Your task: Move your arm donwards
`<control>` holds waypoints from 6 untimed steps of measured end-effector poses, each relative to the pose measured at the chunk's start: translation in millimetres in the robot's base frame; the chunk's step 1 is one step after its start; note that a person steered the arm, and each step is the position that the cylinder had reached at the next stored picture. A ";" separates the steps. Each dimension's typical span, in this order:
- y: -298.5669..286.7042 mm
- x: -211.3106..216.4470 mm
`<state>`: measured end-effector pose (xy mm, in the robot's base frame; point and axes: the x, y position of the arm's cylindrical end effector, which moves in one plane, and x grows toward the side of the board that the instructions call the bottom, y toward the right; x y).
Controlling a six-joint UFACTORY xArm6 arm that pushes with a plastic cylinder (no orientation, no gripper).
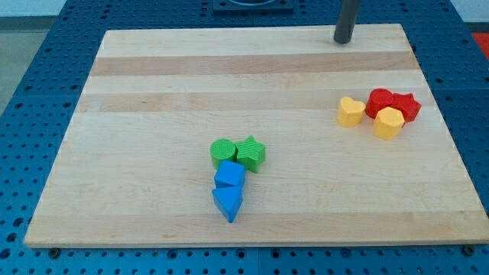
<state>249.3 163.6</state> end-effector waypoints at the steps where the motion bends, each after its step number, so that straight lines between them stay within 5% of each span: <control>1: -15.0 43.4; 6: -78.5 256.7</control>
